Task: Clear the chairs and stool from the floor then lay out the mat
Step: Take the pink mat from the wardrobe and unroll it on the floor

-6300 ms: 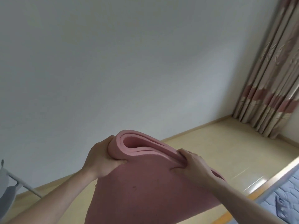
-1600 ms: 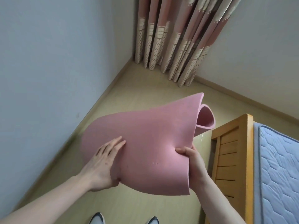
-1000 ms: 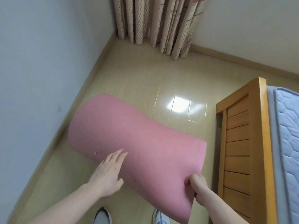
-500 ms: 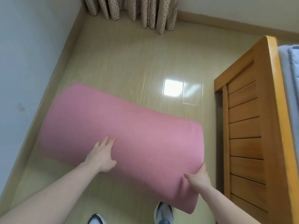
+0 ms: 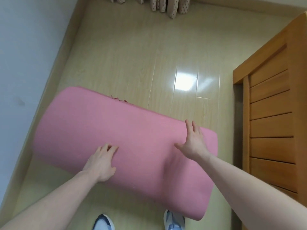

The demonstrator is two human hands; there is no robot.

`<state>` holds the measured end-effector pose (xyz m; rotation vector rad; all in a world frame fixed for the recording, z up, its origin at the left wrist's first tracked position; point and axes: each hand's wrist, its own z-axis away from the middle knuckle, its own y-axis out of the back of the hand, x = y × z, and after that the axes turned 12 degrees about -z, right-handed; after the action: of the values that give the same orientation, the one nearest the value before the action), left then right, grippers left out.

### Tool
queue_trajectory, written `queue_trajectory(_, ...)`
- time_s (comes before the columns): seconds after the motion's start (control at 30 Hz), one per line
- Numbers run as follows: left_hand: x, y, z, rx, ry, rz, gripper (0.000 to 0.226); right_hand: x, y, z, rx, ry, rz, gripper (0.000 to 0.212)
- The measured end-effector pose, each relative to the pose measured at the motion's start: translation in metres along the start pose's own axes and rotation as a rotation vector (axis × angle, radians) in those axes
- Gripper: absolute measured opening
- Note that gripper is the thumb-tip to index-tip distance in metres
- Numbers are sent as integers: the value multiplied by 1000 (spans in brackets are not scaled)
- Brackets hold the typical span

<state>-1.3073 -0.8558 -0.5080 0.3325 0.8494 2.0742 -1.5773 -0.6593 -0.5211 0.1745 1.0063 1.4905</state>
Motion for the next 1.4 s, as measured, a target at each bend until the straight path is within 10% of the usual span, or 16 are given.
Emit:
queue_trajectory(0.27,-37,-33,-27,-30,16,-244,162,-31,-27,-69,-139,63,245,133)
queue_trajectory(0.53,-29,-99,-41,-78,80,-389,174,-8,-69,-117,-185,-20,338,151)
queue_trajectory(0.83,-26,-119,-26,-24,99,-383,163,0,-65,-106,-170,61,268,105)
queue_trajectory(1.03,2,-86,-22,-56,22,-204,131,-42,-19,-80,-25,334,26,19)
queue_trajectory(1.4,30,-13,12,-100,-256,-2,111,-117,64,-20,244,760,28,29)
